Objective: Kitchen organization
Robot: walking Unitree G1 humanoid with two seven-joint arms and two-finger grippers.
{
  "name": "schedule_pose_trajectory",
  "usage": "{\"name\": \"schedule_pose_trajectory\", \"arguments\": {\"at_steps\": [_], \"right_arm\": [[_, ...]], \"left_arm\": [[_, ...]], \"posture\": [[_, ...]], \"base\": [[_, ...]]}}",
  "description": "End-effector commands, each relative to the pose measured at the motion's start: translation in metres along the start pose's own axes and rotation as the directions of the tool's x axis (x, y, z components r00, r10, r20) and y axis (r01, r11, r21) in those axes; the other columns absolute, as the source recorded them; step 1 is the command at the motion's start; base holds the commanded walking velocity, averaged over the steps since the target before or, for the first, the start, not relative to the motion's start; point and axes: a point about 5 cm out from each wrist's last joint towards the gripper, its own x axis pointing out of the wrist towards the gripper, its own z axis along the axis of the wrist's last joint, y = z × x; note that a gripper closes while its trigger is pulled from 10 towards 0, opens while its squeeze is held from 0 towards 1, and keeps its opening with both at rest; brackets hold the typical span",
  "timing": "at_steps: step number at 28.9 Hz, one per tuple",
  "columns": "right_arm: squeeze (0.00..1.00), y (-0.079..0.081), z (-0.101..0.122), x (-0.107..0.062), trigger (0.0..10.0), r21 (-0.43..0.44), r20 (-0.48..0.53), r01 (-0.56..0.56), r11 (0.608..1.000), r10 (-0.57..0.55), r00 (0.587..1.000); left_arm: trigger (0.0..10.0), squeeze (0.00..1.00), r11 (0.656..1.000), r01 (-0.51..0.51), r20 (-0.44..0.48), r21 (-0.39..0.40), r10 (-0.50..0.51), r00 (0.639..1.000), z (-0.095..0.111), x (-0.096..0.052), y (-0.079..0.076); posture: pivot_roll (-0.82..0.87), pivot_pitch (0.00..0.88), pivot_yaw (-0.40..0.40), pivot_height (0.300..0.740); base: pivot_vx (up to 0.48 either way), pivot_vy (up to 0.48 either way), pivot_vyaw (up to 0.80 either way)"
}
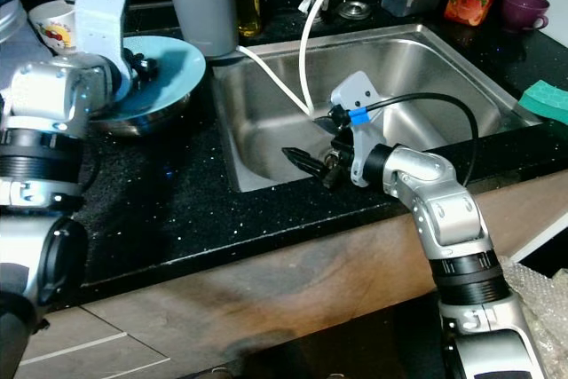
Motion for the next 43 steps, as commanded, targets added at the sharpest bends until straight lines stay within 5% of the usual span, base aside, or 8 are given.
{"name": "schedule_pose_trajectory", "arguments": {"at_steps": [1,7,11,35,37,38,41,43], "right_arm": [[0.00,0.000,0.000,0.001,10.0,-0.022,-0.013,-0.007,1.000,0.007,1.000],[0.00,0.000,0.001,0.001,10.0,-0.027,-0.015,-0.014,1.000,0.013,1.000],[0.00,0.000,0.001,0.002,10.0,-0.029,-0.015,-0.016,0.999,0.016,1.000],[0.00,-0.002,0.000,0.002,10.0,-0.034,-0.014,-0.011,0.999,0.011,1.000],[0.00,-0.002,0.001,0.002,10.0,-0.036,-0.013,-0.009,0.999,0.009,1.000],[0.00,-0.002,0.002,0.001,10.0,-0.036,-0.013,-0.009,0.999,0.008,1.000],[0.00,-0.002,0.002,0.001,10.0,-0.036,-0.013,-0.008,0.999,0.008,1.000],[0.00,-0.002,0.002,0.001,10.0,-0.035,-0.012,-0.009,0.999,0.008,1.000]], "left_arm": [[10.0,0.00,1.000,-0.017,-0.054,-0.024,0.016,0.998,-0.008,0.001,0.006],[10.0,0.00,0.998,-0.015,-0.089,-0.063,0.010,0.996,-0.017,0.000,0.012],[0.0,0.00,0.998,0.002,-0.091,-0.057,-0.007,0.996,-0.018,-0.002,0.010],[0.0,0.00,0.999,-0.046,0.072,-0.008,0.047,0.996,0.003,-0.008,0.015],[3.0,0.00,0.999,-0.029,0.160,-0.020,0.031,0.987,0.017,-0.014,0.013],[10.0,0.00,0.999,-0.023,0.189,-0.024,0.027,0.982,0.024,-0.017,0.012],[10.0,0.00,1.000,-0.017,0.218,-0.020,0.021,0.976,0.033,-0.021,0.010],[10.0,0.89,1.000,0.024,0.222,-0.003,-0.022,0.975,0.038,-0.026,0.006]], "posture": [[0.02,0.074,-0.023,0.740],[0.02,0.074,-0.028,0.740],[0.02,0.073,-0.029,0.740],[0.02,0.063,-0.026,0.740],[0.02,0.065,-0.027,0.740],[0.02,0.065,-0.027,0.740],[0.02,0.066,-0.027,0.740],[0.02,0.067,-0.027,0.740]], "base": [[0.000,0.000,0.00],[0.000,0.000,0.00],[0.000,0.000,0.00],[0.000,0.000,0.00],[0.000,0.000,0.00],[0.000,0.000,0.00],[0.000,0.000,0.00],[0.000,0.000,0.00]]}}
